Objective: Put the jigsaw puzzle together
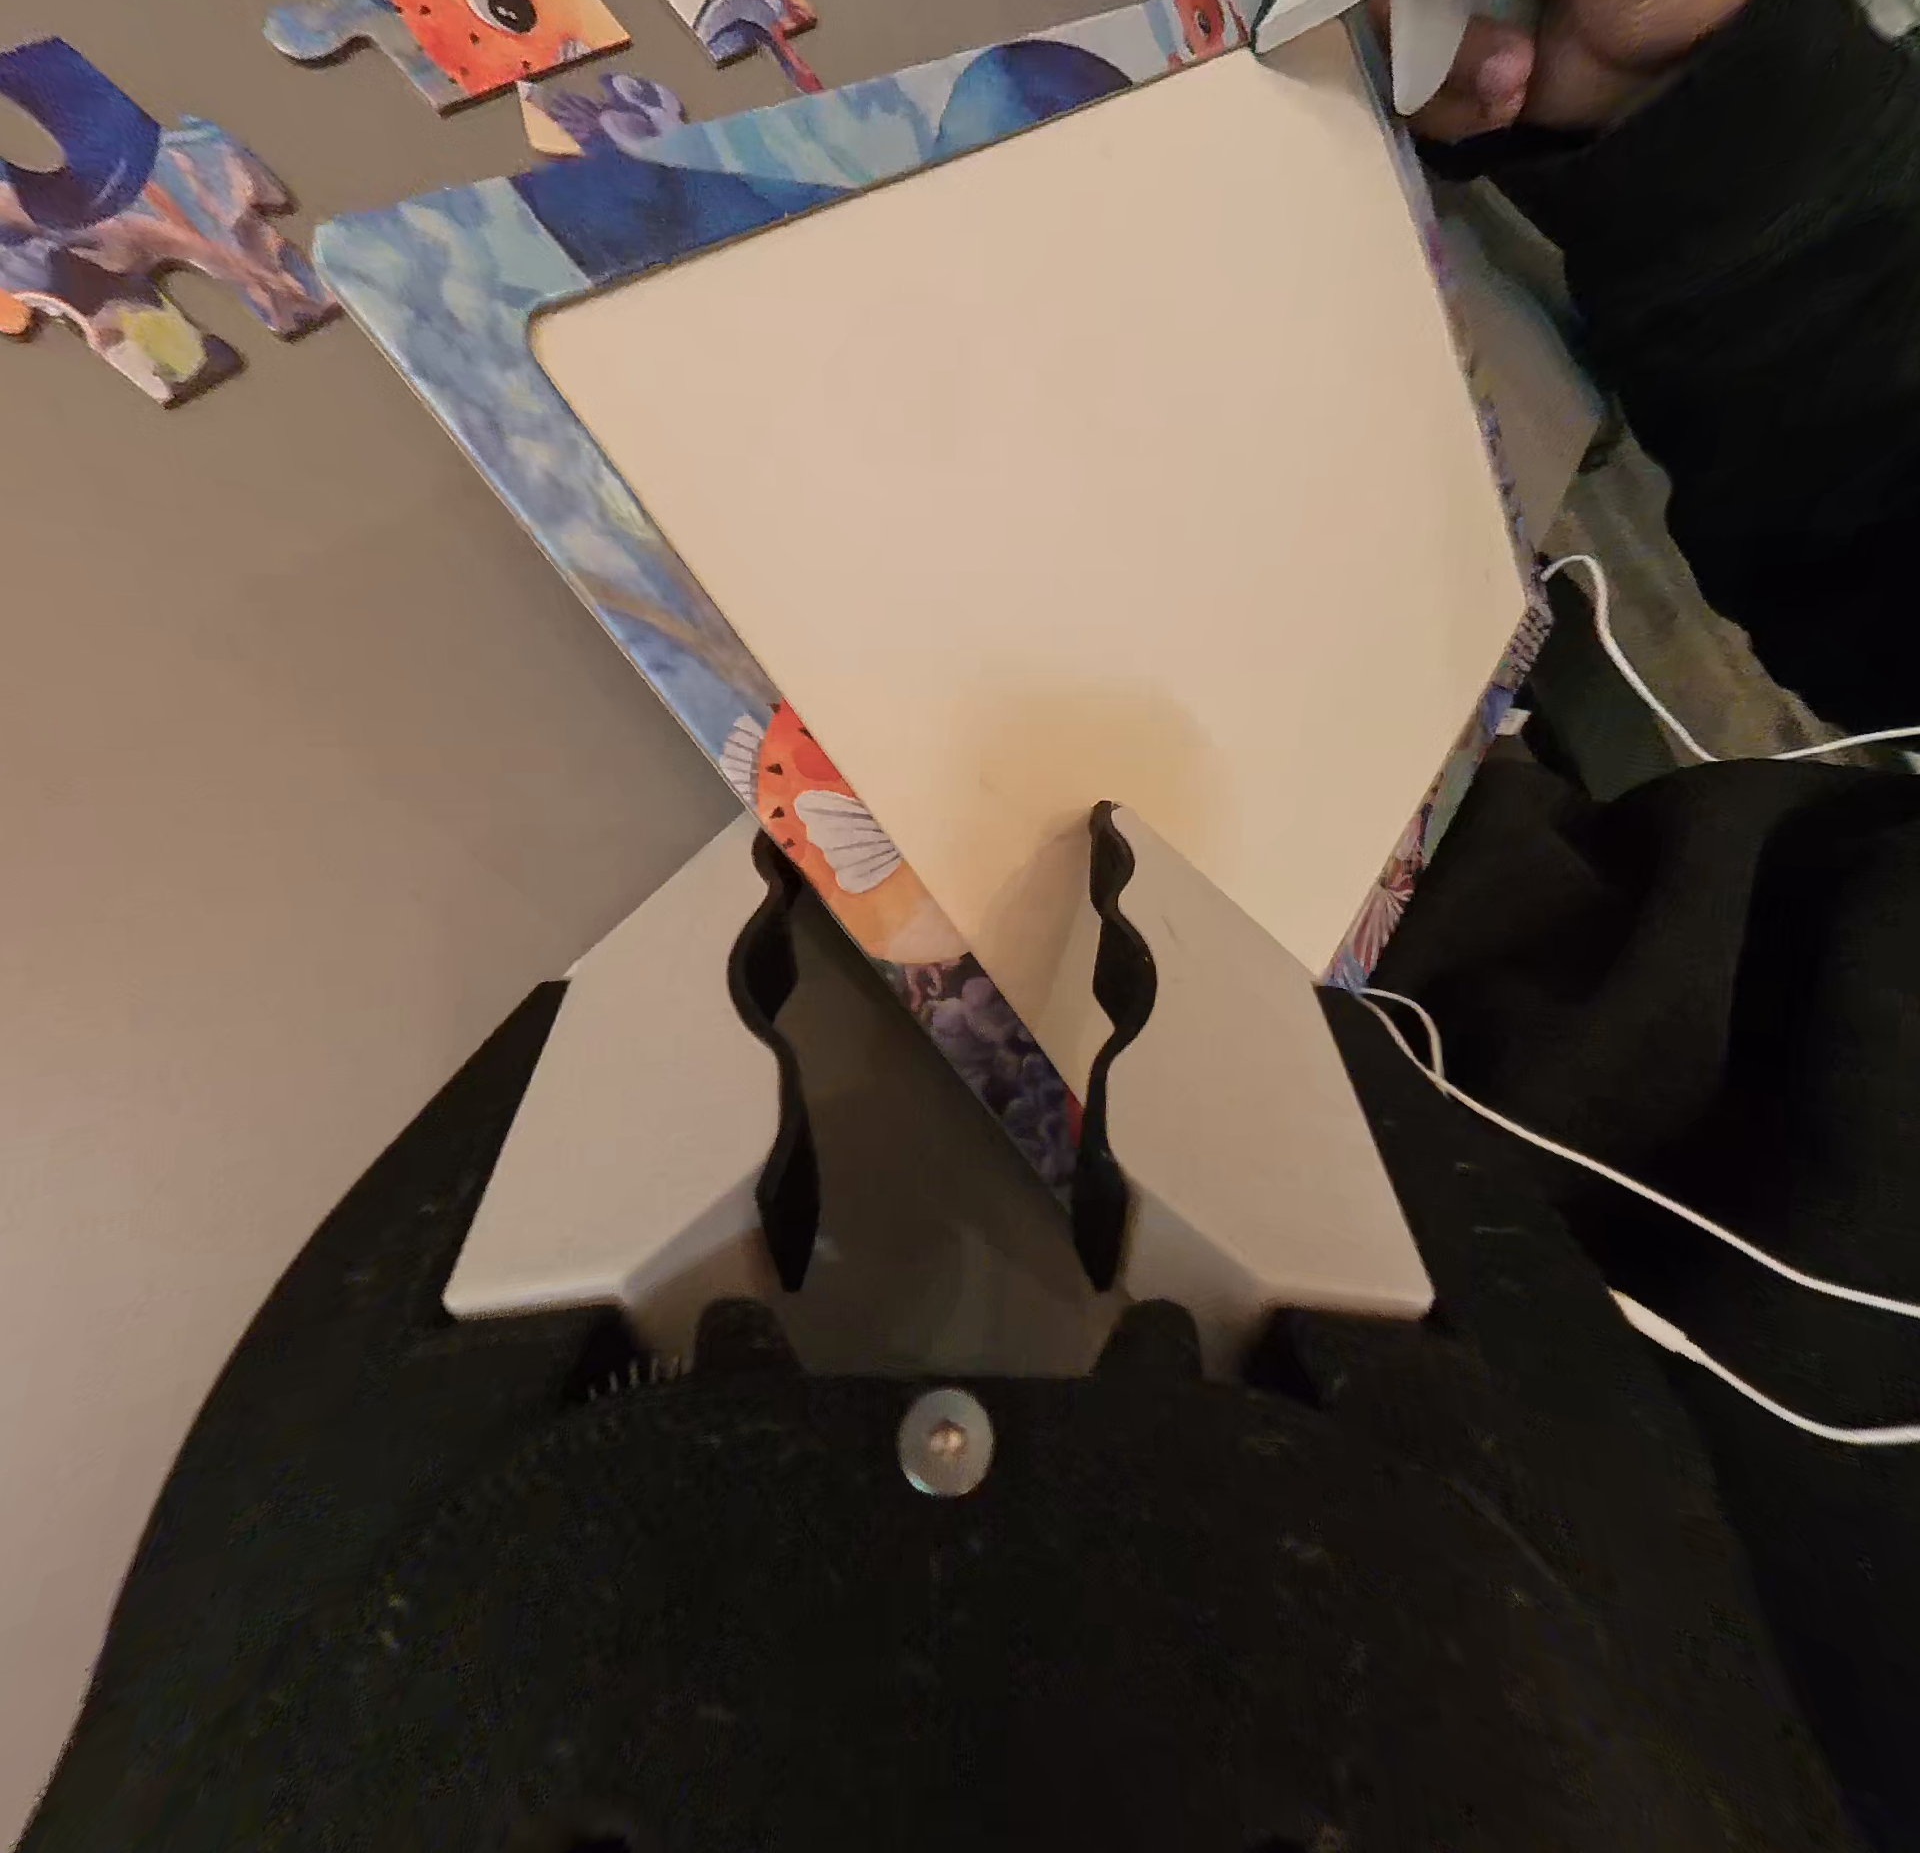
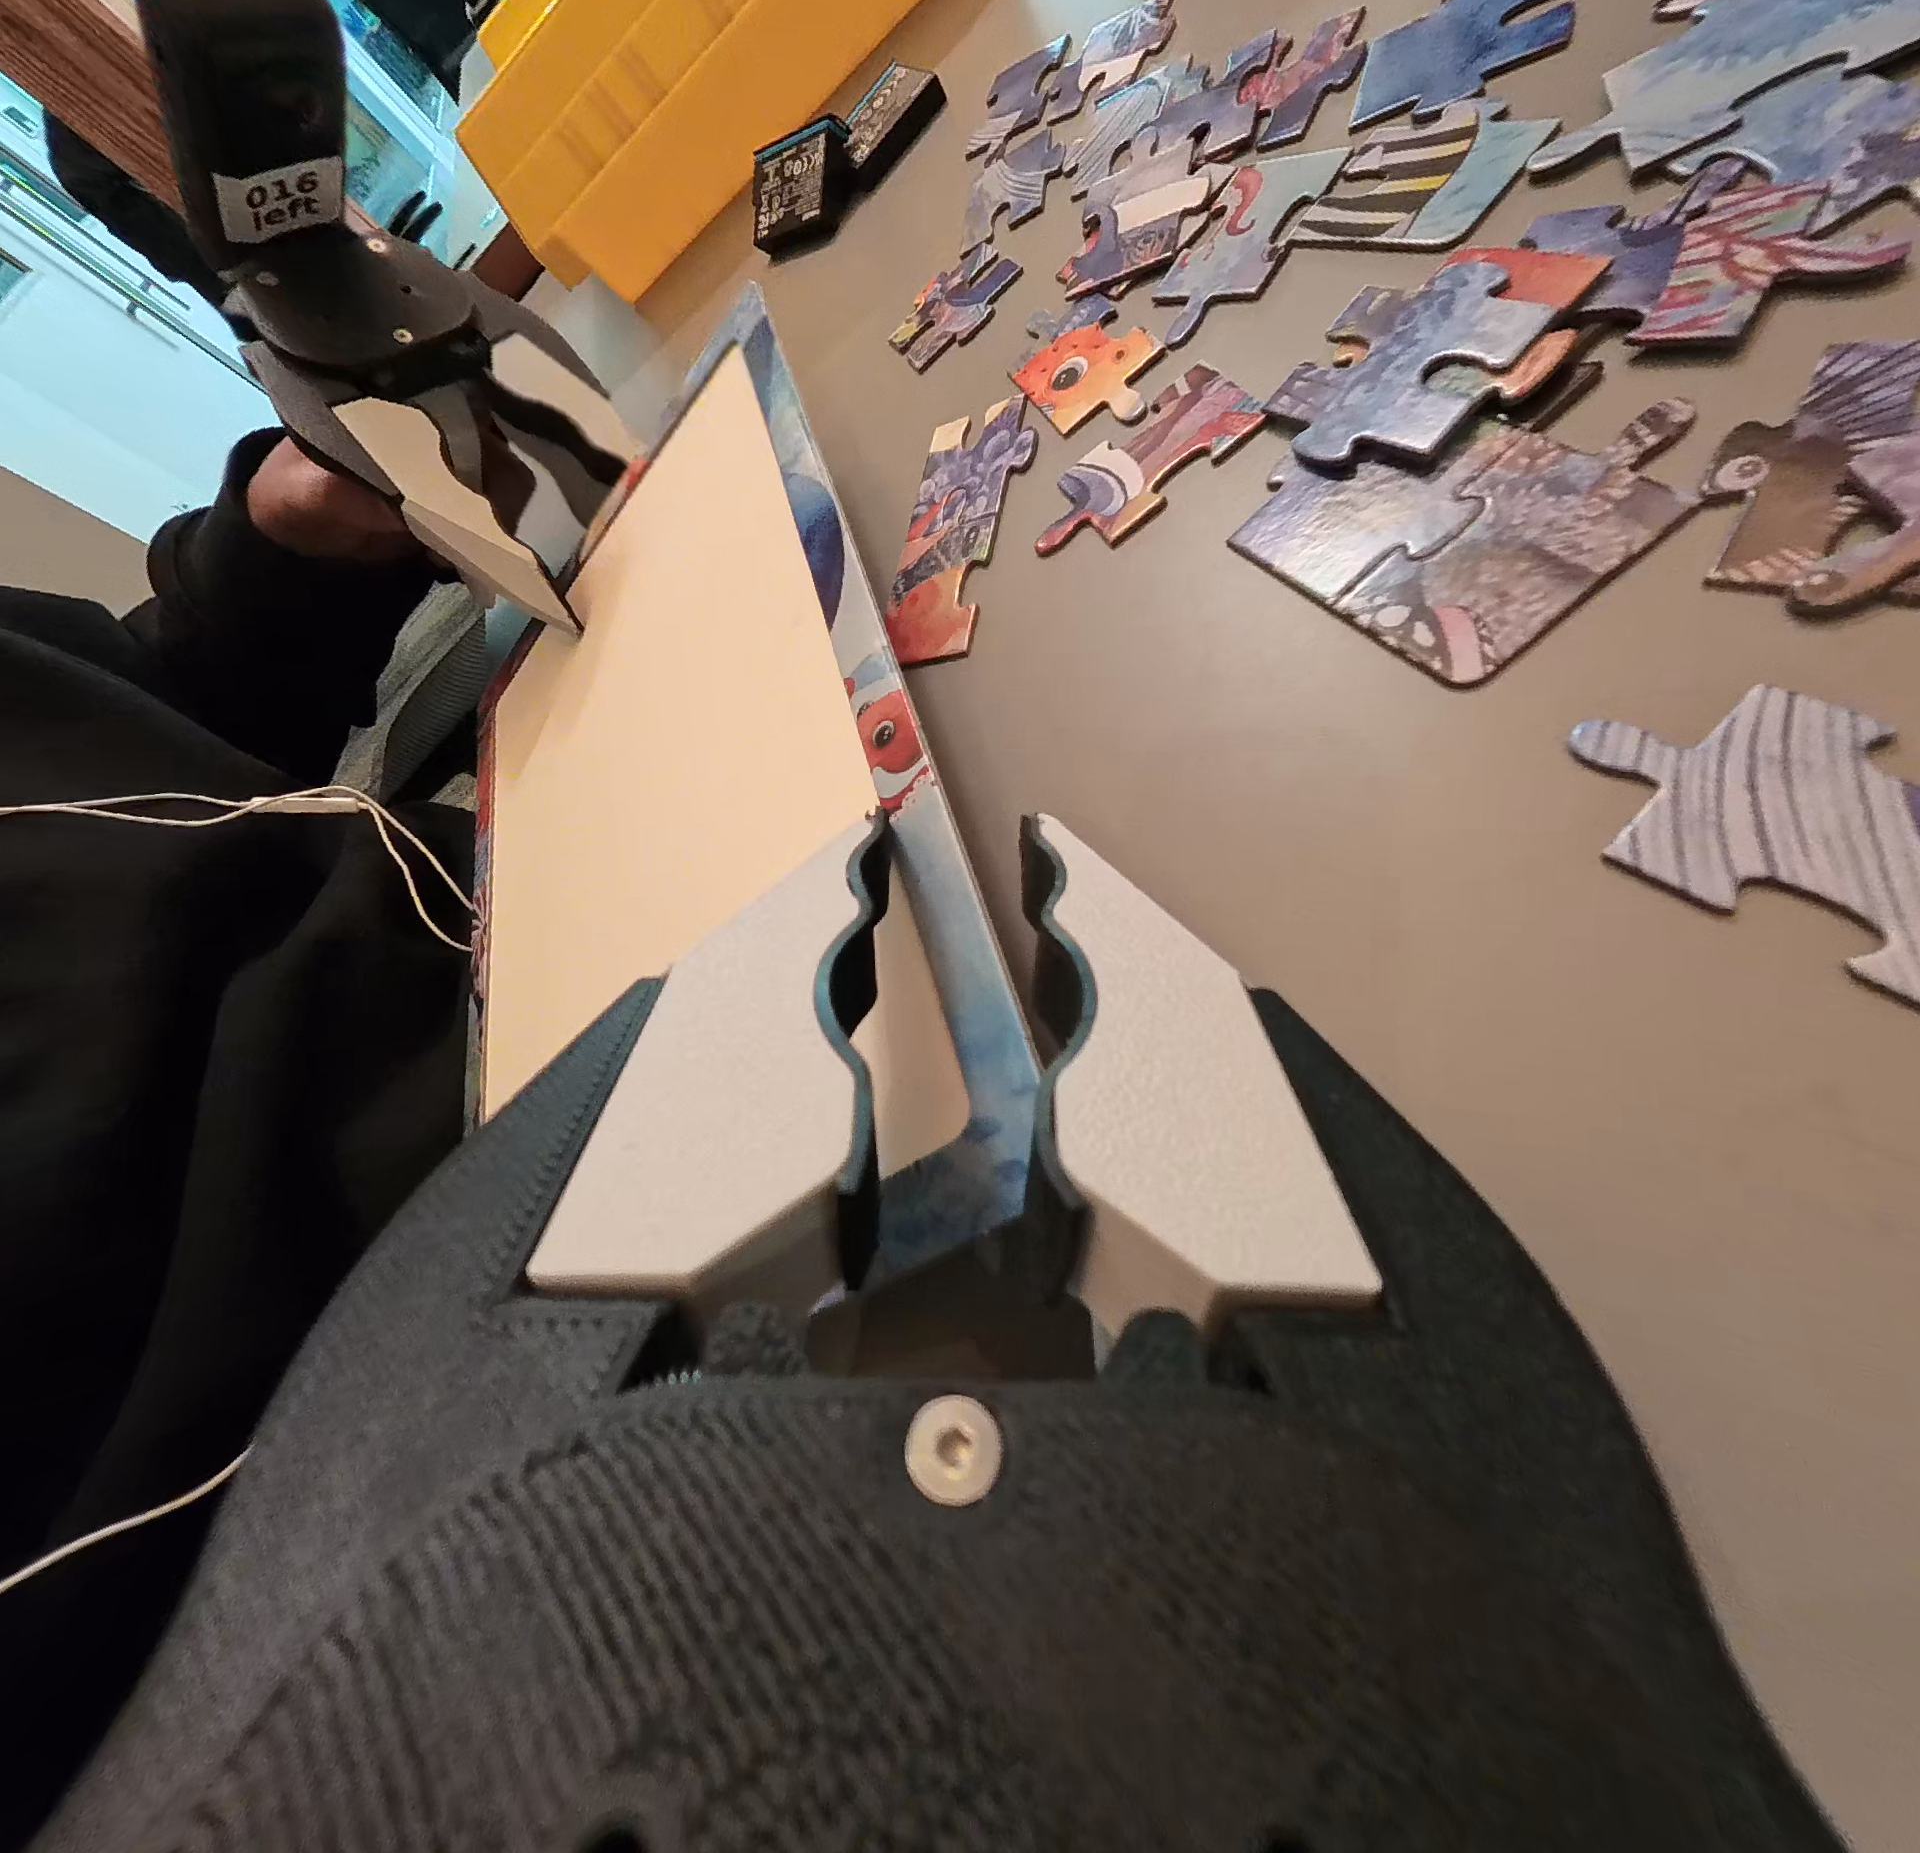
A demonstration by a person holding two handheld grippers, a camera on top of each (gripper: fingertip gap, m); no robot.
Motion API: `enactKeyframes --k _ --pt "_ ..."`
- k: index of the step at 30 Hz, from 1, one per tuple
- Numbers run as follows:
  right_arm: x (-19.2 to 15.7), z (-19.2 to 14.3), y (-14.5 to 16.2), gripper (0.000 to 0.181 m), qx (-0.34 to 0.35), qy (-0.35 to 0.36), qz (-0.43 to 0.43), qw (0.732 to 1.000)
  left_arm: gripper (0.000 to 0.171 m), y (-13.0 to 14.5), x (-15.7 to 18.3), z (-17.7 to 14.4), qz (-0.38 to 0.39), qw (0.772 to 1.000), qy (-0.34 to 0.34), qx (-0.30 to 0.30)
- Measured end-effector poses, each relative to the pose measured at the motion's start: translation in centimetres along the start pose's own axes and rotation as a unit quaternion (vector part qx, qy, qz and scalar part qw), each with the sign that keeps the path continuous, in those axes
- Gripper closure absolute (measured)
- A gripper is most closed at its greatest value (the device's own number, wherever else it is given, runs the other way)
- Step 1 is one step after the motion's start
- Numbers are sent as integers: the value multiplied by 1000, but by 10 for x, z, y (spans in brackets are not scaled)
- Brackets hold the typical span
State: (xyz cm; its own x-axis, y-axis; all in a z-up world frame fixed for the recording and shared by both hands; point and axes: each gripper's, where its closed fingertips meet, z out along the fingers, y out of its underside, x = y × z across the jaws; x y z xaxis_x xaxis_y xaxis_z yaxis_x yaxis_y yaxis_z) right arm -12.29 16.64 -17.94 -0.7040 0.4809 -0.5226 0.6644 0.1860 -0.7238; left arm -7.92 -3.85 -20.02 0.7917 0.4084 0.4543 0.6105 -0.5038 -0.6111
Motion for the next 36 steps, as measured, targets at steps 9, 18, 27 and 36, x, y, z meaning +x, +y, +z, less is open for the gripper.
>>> enactKeyframes --k 9,18,27,36 --pt "5 8 11 170 -26 28 -14 999 110 -31 -13 -25 51 990 -104 79" --pt "-4 5 6 165 -4 42 -31 999 110 -30 -15 -25 50 990 -106 83" --pt "-48 -11 27 133 15 117 -141 983 110 -31 -18 -25 58 988 -116 82" --pt "-107 -1 71 107 33 132 -158 978 110 -32 -15 -19 66 988 -115 81"
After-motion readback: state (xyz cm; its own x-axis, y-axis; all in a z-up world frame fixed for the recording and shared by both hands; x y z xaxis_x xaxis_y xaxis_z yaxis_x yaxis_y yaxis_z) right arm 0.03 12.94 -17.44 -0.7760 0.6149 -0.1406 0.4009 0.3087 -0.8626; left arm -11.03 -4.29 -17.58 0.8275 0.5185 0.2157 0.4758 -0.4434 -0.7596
